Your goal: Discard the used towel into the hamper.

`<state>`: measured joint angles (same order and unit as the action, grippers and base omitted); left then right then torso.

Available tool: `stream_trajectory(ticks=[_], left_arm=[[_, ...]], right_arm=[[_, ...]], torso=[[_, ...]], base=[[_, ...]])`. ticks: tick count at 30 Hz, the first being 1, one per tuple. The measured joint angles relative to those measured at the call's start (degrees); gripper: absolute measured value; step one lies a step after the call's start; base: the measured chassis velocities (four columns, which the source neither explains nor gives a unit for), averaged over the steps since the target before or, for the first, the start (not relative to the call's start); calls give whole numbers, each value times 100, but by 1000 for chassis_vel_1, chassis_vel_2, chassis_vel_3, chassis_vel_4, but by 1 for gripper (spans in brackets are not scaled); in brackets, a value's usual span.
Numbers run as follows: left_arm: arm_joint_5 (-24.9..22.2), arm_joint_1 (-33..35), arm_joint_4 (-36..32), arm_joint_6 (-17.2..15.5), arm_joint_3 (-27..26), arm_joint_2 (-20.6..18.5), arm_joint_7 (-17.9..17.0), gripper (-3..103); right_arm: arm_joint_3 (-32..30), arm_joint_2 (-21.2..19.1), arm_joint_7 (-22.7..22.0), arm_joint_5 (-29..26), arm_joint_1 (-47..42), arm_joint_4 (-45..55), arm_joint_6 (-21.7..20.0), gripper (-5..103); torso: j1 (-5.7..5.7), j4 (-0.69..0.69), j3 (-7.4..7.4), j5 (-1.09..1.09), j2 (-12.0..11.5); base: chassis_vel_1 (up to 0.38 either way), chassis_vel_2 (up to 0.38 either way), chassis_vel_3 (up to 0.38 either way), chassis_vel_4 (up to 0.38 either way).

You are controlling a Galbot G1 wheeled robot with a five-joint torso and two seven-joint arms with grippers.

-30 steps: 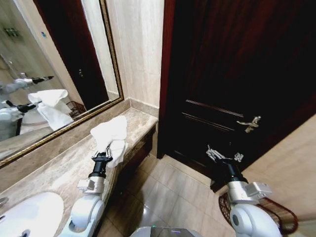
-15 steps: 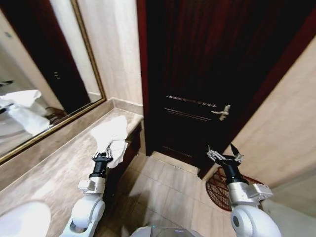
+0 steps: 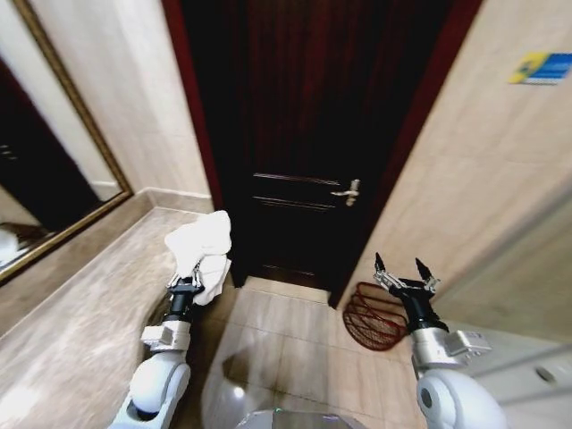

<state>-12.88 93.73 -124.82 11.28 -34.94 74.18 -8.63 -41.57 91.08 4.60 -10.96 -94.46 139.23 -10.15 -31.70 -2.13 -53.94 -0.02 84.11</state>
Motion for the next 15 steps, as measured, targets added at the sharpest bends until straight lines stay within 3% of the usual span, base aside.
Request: stream_trajectory(ticks=[2, 15], left_arm=[[2, -6, 10, 3, 4, 8, 1, 7], [5, -3, 73, 36, 2, 52, -1, 7]], right_arm=[[-3, -7, 3, 0, 12, -17, 7, 100], [-12, -2, 46, 8, -1, -43, 46, 100]], torso=[[0, -1, 0, 8, 0], [0, -1, 0, 0, 1]], base=[[-223, -215, -38, -46], [-203, -203, -50, -50]])
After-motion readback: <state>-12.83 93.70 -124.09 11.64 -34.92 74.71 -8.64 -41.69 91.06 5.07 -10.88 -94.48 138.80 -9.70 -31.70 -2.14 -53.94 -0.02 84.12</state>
